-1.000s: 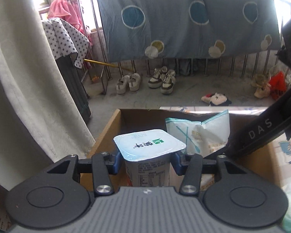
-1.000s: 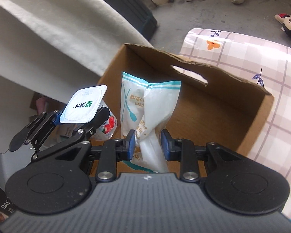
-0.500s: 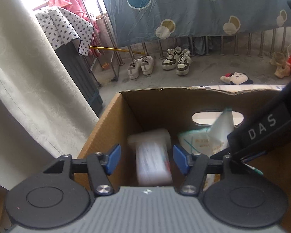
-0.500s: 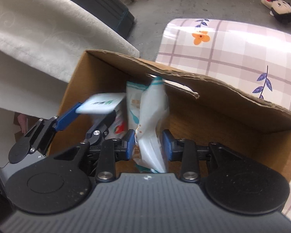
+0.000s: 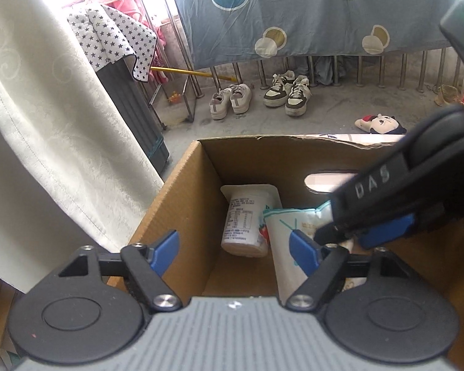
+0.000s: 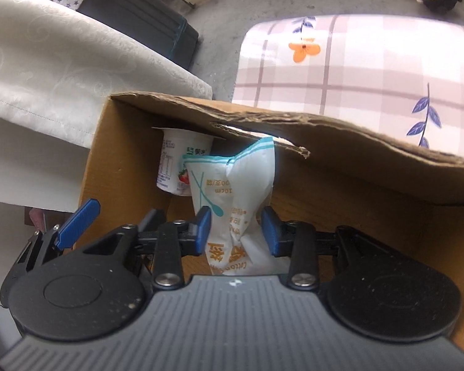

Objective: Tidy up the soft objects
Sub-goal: 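Open both grippers to release the items and withdraw toward the bed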

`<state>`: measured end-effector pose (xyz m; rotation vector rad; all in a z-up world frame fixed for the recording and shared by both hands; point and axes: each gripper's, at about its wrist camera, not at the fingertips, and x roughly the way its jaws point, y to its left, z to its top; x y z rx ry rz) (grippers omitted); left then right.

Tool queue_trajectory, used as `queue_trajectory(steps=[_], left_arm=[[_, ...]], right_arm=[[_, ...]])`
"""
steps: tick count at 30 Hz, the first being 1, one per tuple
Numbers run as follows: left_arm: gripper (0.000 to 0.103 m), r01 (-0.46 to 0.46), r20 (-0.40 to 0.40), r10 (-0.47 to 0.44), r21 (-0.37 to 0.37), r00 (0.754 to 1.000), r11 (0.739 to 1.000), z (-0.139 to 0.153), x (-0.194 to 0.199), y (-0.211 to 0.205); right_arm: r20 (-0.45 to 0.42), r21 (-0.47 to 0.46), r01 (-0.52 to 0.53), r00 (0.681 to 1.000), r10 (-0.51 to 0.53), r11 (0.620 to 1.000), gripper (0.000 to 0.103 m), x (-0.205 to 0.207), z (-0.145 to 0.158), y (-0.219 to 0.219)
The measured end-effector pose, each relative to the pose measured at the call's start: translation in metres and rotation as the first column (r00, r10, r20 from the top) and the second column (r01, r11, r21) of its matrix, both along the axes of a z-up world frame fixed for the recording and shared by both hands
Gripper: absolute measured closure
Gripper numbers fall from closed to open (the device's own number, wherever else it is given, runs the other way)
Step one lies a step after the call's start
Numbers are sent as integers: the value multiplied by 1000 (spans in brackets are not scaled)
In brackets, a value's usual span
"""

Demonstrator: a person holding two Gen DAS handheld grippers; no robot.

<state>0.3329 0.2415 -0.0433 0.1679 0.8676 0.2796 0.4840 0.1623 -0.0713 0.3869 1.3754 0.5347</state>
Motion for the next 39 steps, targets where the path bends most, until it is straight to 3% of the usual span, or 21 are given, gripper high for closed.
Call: queue_trajectory(steps=[4,11,15,23,28,33,39], left_arm=[[21,-9,8,9,-15,1000,1000,6,-5,-2],[17,-30,38,32,-60,999,998,28,-23,-7],[14,-40,63,48,-129,997,991,49,-43,-12],[12,-15,145,49,-222,988,975,109,-113,-38],[9,28,170,11,-224,985,974,138,-171,-81],[8,143,187,-95,-264,978,954,141,-225,-142],[8,313,245,-241,-323,939,893,118,-266,-215]], right_arm=[[81,-23,-5,997,7,1000,43,-6,22,-4],[118,78,9,993,-18,997,43,-18,62,-31],[153,155,2,988,-26,988,43,-34,97,-57],[230,325,-47,973,-31,945,42,-97,185,-152],[290,400,-88,956,-36,912,37,-163,221,-238],[310,418,-61,947,-79,906,35,-227,216,-335],[267,424,87,939,-216,902,33,-298,164,-445]])
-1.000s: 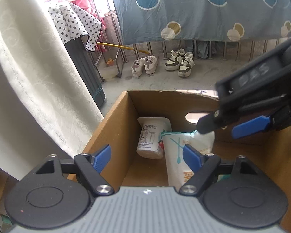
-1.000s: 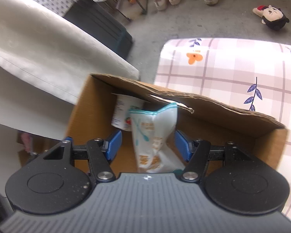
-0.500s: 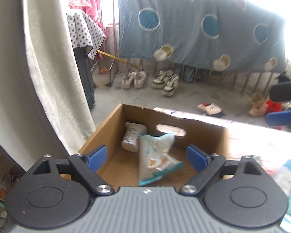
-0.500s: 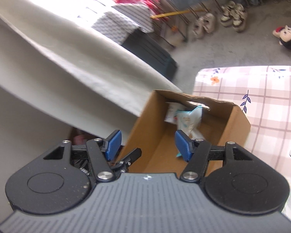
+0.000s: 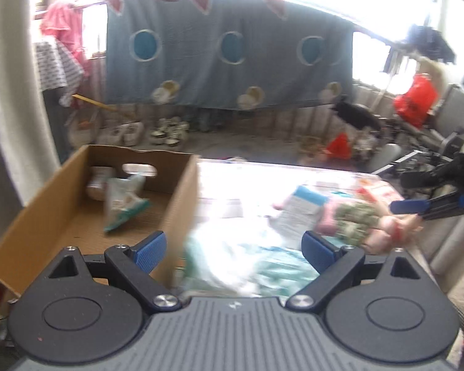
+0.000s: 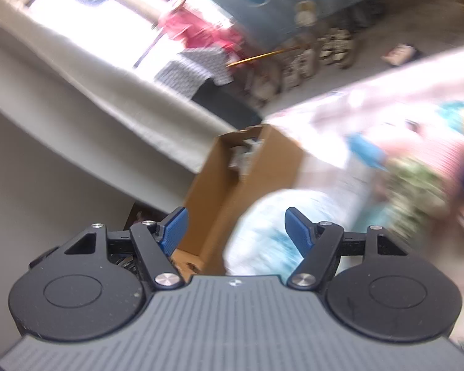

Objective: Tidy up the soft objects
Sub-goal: 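Open both grippers to release the items and withdraw toward the bed, then grasp the blue towel with the right gripper and lift it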

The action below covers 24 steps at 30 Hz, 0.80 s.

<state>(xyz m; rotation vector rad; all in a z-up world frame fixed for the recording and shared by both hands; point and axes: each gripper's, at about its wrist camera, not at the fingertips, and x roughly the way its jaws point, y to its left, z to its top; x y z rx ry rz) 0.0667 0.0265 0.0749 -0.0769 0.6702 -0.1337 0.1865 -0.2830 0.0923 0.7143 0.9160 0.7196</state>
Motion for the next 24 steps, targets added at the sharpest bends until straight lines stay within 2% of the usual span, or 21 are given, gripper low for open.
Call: queue_trajectory(steps=[3,6,9,13,17,20,24], left_arm=[[8,73,26,-73,4,997,997,-14,-8,-39],[8,144,30,-146,59,989,988,-25,-7,-79],[8,204,11,-206,94,978,974,-30,2,-111],[8,254,-20,-254,96,967,962,-31,27,-142],[8,282,-127,-273,55,954,958,-40,66,-164],[9,255,-222,-250,-5,942,967,-51,101,-175],[9,214,-288,-221,-53,932,975,-64,140,-185]], right_arm=[[-3,14,78,997,-78,997,31,-33,-28,-38],[-21,32,128,992,-127,991,30,-56,-56,-64],[-32,39,169,985,-167,985,30,-65,-78,-77],[-18,56,225,974,-224,973,30,-58,-103,-83],[-28,110,262,965,-261,959,30,-47,-127,-86],[-37,131,271,963,-268,954,31,-40,-142,-90],[-25,130,275,961,-275,952,31,-36,-158,-95]])
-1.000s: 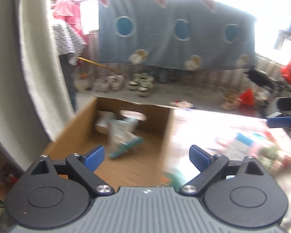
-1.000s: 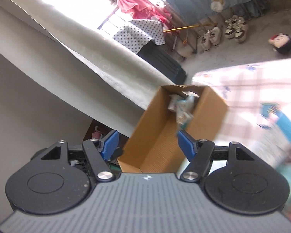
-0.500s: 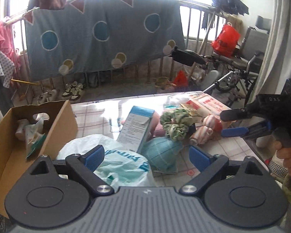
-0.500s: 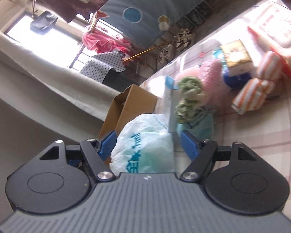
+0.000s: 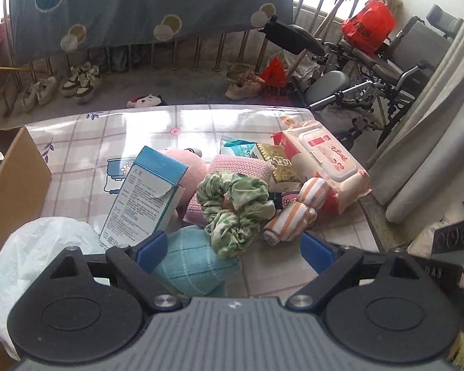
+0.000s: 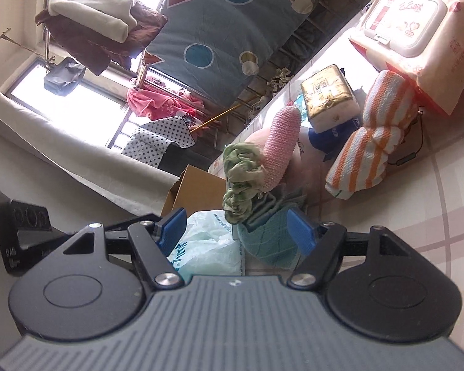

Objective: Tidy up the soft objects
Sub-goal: 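Grasp the blue towel with the right gripper and lift it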

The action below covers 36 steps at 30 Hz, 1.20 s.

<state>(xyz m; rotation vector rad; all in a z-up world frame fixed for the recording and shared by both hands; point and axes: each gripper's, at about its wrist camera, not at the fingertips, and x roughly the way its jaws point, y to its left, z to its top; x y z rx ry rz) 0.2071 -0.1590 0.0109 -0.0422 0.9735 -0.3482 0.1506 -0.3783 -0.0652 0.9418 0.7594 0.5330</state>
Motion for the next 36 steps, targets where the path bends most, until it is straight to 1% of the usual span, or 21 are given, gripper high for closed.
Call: queue_trajectory(steps=[2,4,5,7,11,13,14,16,18,22,24,27,29,31,32,33,36], left_arm=[[11,-18,-25,18,6,1000,1000,-6,14,-4],[21,-38,-60,38,9,997,999,-12,27,-8],[23,-41,-77,42,6,996,999,-16,32,-9],[37,-58,-105,57,-1,993,998,-21,40,-9],[50,-66,-133,65,-4,989,998,-28,48,-11],[68,-58,-143,56,-8,988,998,-30,49,-11],[72,-58,-150,55,-11,987,998,-31,50,-10],[85,-62,-155,58,-17,986,998,-32,51,-9],[96,-67,-156,65,-10,986,998,-33,51,-7],[99,-79,-156,75,-16,985,997,-34,53,-3],[100,-79,-155,75,-19,985,997,-34,52,-2],[100,-77,-150,72,-27,986,997,-33,52,-1],[100,-78,-152,73,-26,986,997,-34,52,-1],[100,-82,-156,77,-26,985,996,-34,51,0],[100,-82,-156,77,-28,985,996,-34,50,0],[100,-82,-156,76,-30,985,996,-34,48,0],[100,-73,-162,66,-39,985,997,-30,41,-1]], right_arm=[[5,-9,-2,1000,2,1000,31,1,-7,-2],[5,-22,-12,1000,12,1000,31,2,-12,-1],[4,-32,-20,1000,20,999,31,3,-15,0],[0,-61,-42,999,42,997,31,6,-19,6],[-8,-114,-102,995,102,988,31,13,-21,22],[-11,-143,-128,992,128,981,31,18,-21,33],[-10,-158,-138,990,138,978,31,22,-21,38],[-7,-181,-152,988,153,972,31,28,-21,49],[-2,-204,-163,986,166,965,31,35,-20,62],[5,-234,-156,987,162,960,31,49,-20,87],[-25,-239,-152,988,151,959,31,56,-26,97],[-65,-218,-141,989,130,966,32,61,-38,107],[-74,-213,-122,991,109,969,40,63,-45,112],[-79,-227,-115,992,99,967,63,66,-51,116],[-85,-232,-111,992,93,966,68,66,-53,117],[-91,-226,-112,991,94,968,77,66,-55,118],[-95,-215,-121,990,103,969,83,61,-53,115]])
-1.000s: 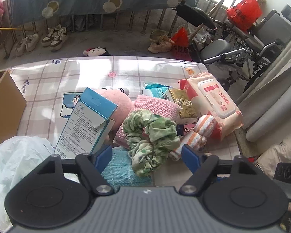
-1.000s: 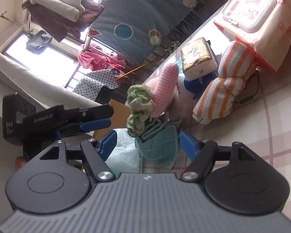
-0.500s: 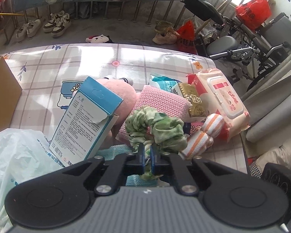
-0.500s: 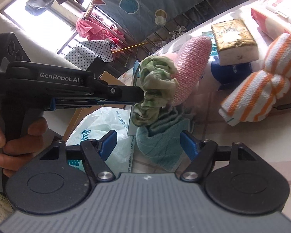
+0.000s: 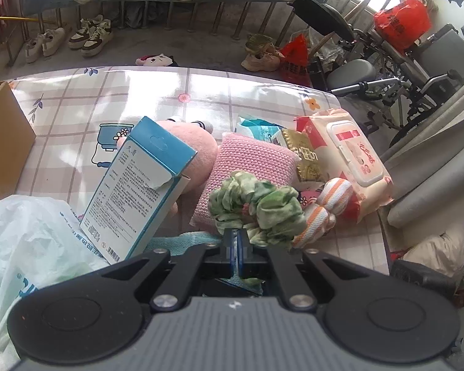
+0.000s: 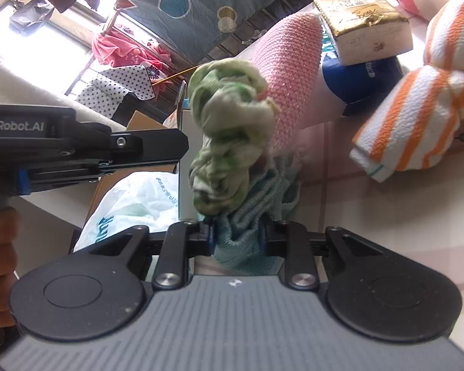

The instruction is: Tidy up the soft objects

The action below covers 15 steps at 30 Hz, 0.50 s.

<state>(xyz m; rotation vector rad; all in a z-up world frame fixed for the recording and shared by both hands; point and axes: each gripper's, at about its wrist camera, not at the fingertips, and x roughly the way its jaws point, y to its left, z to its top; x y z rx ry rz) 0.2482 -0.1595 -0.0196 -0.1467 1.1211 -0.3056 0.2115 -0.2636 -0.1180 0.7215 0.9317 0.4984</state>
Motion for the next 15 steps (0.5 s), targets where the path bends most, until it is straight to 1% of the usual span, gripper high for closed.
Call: queue_trajectory(steps=[3,6,8,10,12,15], left_arm=[[99,25,-1,-25,-12,1000,1000,6,-14,-4],[95,59,10,-59,-31,998,998,14,-34,-8],[87,87,36,-85,-35,996,996,21,-52,-12],[78,111,63,-109,-39,992,993,26,-71,-14],[74,144,88,-141,-33,986,989,28,-92,-18],[68,195,117,-193,-6,974,981,26,-123,-24]], right_arm=[[-1,12,-14,1000,14,1000,85,-13,8,-8],[-27,48,-22,999,24,999,85,-32,14,-23],[-49,71,-22,998,25,997,85,-46,15,-36],[-95,105,-1,995,11,994,85,-59,11,-50],[-141,152,27,990,-6,988,85,-69,2,-66],[-188,207,58,982,-18,977,85,-81,-7,-80]])
